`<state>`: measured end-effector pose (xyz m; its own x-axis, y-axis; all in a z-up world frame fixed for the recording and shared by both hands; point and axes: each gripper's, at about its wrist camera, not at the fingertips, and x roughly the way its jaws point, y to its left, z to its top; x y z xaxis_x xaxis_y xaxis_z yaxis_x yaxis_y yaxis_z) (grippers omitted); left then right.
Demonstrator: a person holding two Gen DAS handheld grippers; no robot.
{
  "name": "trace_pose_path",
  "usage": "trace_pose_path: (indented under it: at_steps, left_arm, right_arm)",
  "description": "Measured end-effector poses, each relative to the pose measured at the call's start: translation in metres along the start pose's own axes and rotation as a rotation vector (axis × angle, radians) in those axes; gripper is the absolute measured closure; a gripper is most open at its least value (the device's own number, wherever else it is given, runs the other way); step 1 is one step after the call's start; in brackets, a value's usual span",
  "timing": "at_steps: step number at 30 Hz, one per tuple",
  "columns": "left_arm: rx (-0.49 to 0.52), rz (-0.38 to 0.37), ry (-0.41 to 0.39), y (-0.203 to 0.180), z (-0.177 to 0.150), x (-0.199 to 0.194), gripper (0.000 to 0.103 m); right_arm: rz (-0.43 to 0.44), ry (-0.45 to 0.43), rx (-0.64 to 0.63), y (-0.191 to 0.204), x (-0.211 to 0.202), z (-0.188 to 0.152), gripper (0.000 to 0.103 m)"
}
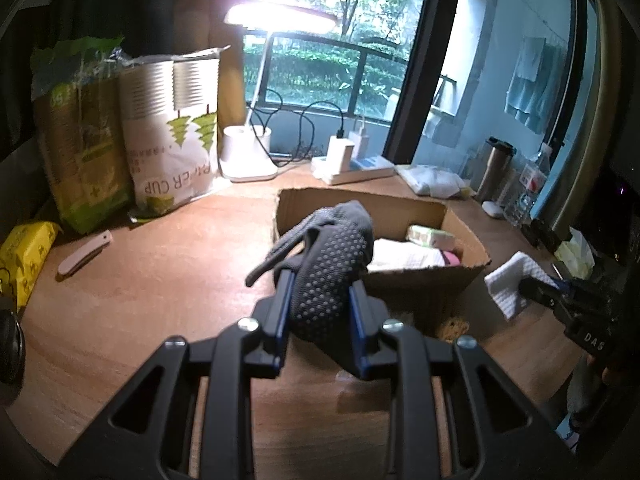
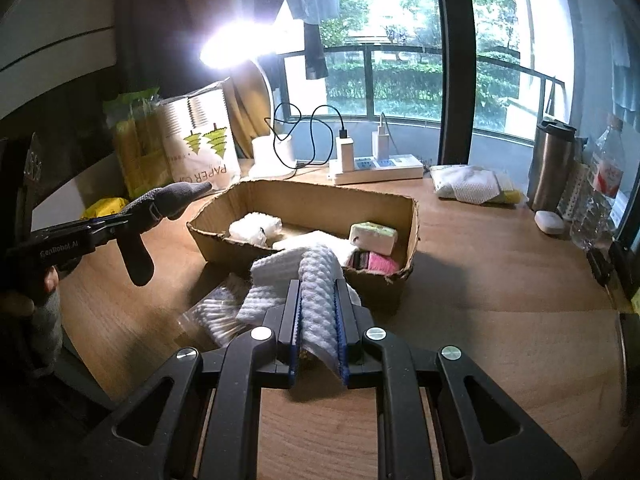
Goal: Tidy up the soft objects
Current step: 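Place the grey glove and white towel into the box and open both tools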
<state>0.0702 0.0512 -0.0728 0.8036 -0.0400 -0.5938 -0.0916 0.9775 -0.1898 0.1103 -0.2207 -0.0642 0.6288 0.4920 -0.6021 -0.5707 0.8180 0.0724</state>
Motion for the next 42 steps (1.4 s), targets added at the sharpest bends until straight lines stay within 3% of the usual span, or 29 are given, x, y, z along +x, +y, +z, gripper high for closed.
trace_pose_path:
  at_steps: [27,42]
  left_arm:
    - [0.046,-0.023,-0.001,-0.032,0.039,0.053,0.077]
    - [0.050,-0.052,0.073,-0.042,0.043,0.106,0.077]
  right_arm:
    - [0.001,-0.042,0.013,-0.036,0.022,0.033,0.087]
    - [0.029,-0.033,0.017,-0.045,0.050,0.044,0.087]
